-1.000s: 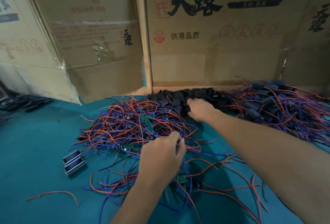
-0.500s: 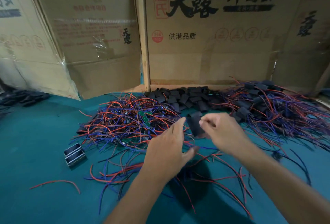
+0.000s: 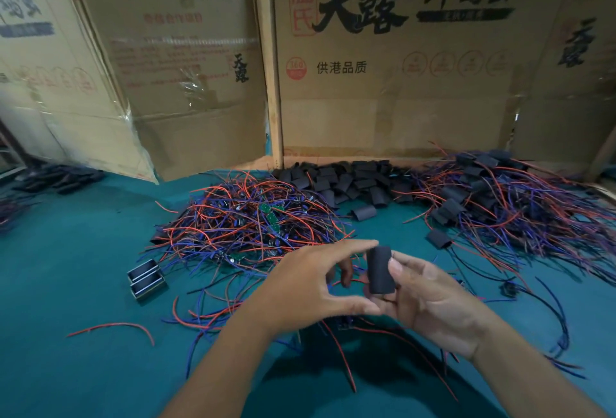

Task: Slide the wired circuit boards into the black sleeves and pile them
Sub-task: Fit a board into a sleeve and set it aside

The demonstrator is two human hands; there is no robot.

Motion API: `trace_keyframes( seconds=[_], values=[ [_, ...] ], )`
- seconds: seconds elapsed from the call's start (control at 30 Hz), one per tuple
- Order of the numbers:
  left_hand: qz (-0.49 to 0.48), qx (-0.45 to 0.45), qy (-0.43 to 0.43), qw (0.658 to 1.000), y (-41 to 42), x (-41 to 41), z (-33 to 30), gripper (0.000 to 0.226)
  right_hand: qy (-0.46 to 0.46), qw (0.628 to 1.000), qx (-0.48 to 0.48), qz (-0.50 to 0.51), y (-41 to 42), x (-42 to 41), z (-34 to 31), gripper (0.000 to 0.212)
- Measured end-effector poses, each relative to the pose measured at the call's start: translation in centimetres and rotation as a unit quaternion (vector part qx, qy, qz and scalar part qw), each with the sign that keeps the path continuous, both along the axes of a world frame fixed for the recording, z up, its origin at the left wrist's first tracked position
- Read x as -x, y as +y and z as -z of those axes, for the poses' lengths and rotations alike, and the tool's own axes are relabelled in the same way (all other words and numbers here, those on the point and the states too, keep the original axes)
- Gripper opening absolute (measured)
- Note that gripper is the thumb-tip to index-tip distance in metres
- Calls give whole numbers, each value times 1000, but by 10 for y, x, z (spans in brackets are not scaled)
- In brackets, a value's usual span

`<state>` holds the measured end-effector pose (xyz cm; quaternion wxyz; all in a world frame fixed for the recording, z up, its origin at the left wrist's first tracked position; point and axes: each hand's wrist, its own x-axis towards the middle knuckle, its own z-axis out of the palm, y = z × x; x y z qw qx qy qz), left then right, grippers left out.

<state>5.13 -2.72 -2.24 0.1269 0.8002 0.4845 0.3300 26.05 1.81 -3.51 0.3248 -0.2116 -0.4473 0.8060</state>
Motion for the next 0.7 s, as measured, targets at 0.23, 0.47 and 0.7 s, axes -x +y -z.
trace_keyframes(
  seconds=[0.23, 0.47, 0.7],
  values=[
    [-306, -31, 8, 951, 26, 71, 12, 14, 2, 992, 20, 123, 8, 8, 12, 11],
    [-373, 41, 151, 914, 76, 88, -6, 22, -5, 987, -8, 159, 7, 10, 12, 35],
    [-364, 86, 312, 874, 98, 103, -28, 24, -34, 991, -43, 120, 6, 13, 15, 34]
  ],
)
